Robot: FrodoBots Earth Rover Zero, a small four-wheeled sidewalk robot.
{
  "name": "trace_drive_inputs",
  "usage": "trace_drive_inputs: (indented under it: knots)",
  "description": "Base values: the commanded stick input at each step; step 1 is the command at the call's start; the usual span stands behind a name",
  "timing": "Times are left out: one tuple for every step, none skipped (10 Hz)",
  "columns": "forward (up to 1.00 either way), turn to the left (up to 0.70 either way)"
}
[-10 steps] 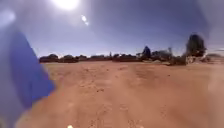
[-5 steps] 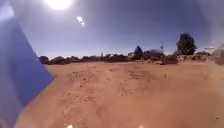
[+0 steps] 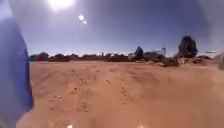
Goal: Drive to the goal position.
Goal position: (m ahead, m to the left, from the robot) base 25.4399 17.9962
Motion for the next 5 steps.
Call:
trace_drive_inputs:
  knots:
    - [0.7, 0.35]
    - [0.7, 0.35]
    - [0.7, 0.33]
    - [0.7, 0.16]
    - [0.7, 0.0]
